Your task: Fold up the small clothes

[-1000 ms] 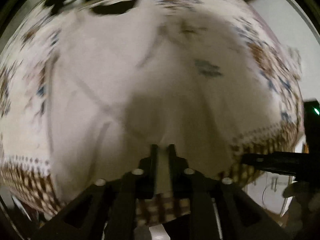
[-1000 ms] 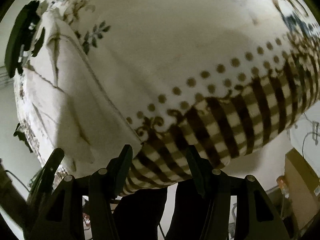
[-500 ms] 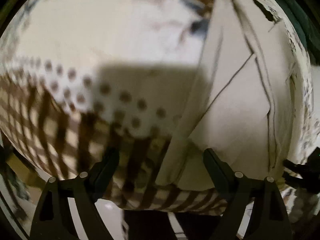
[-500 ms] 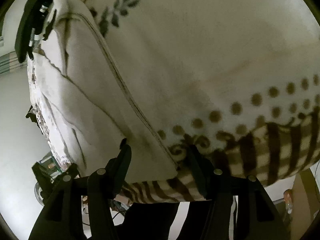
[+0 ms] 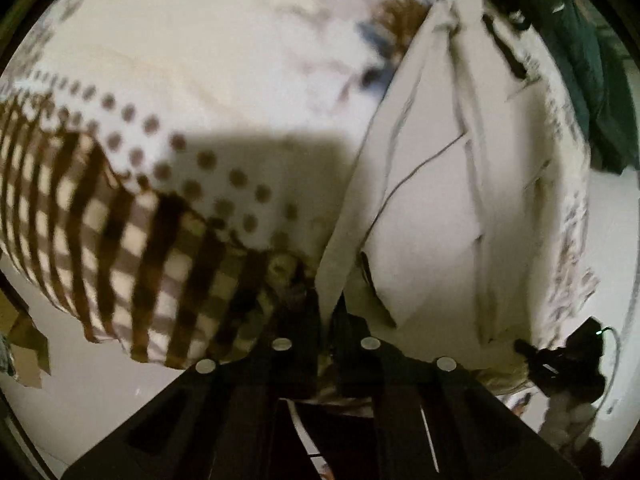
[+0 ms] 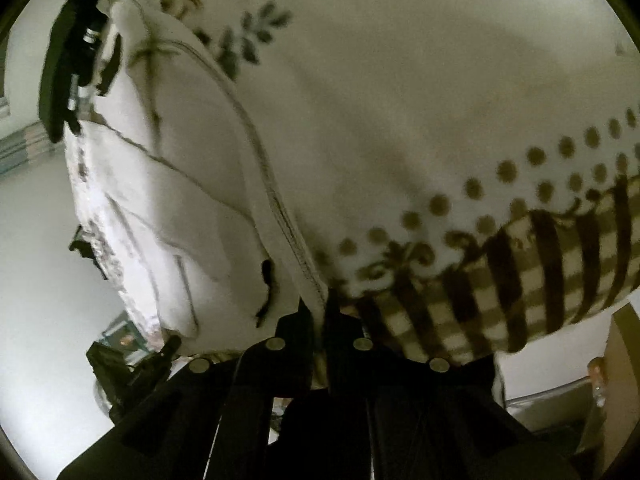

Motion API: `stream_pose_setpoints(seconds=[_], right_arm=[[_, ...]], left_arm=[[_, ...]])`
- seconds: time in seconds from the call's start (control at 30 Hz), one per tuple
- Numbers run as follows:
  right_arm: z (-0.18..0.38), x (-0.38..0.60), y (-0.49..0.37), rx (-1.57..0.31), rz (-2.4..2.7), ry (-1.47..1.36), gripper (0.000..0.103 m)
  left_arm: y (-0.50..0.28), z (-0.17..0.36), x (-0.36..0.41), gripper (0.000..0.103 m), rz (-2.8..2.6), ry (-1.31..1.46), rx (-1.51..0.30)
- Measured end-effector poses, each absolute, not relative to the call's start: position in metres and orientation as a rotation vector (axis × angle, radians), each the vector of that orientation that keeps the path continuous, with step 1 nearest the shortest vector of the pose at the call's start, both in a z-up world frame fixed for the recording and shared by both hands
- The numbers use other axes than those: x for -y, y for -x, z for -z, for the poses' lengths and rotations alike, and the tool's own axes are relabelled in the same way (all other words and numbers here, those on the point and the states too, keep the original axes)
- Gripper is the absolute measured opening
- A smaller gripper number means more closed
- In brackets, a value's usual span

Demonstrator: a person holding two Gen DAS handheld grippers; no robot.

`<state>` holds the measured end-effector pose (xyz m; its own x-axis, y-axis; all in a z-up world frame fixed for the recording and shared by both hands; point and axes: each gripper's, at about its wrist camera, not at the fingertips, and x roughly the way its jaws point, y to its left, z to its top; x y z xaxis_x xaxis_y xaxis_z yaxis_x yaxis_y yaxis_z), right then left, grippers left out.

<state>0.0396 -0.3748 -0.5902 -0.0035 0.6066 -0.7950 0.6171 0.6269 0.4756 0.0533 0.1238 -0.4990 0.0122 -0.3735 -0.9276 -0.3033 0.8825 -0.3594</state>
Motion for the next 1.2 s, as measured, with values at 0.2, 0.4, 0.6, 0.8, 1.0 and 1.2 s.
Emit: stream_pose_setpoints(seconds=[0.2, 0.4, 0.6, 0.8, 1.0, 1.2], right_arm=[[0.546, 0.386, -0.089, -1.590, -0.052, -1.025, 0.004], [0.525, 0.380, -0.191, -1.446, -0.039, -0.985, 0.005], [0.539, 0.404, -0.262, -1.392, -0.010, -0.976, 0.068], [0.550, 0.395, -0.274, -1.460, -0.009, -0.783, 0.068], [0.603, 0.380, -0.274, -1.579, 0.012, -0.778, 0.068], [0.598, 0.365, -0.272, -1.489, 0.021, -0.849, 0.010]], left_arm=[[-0.104, 0.457, -0.123, 0.003, 0.092, 0.589, -1.459], [-0.225, 0.478, -0.101, 0.007, 0.111, 0.601, -1.299], [-0.304, 0.507, -0.100, 0.050, 0.086, 0.608, -1.241], [-0.307, 0.521, -0.104, 0.057, 0.102, 0.606, -1.273], [-0.299, 0.546, -0.067, 0.033, 0.187, 0.472, -1.335], [-0.290, 0.538, -0.064, 0.004, 0.162, 0.406, -1.285]])
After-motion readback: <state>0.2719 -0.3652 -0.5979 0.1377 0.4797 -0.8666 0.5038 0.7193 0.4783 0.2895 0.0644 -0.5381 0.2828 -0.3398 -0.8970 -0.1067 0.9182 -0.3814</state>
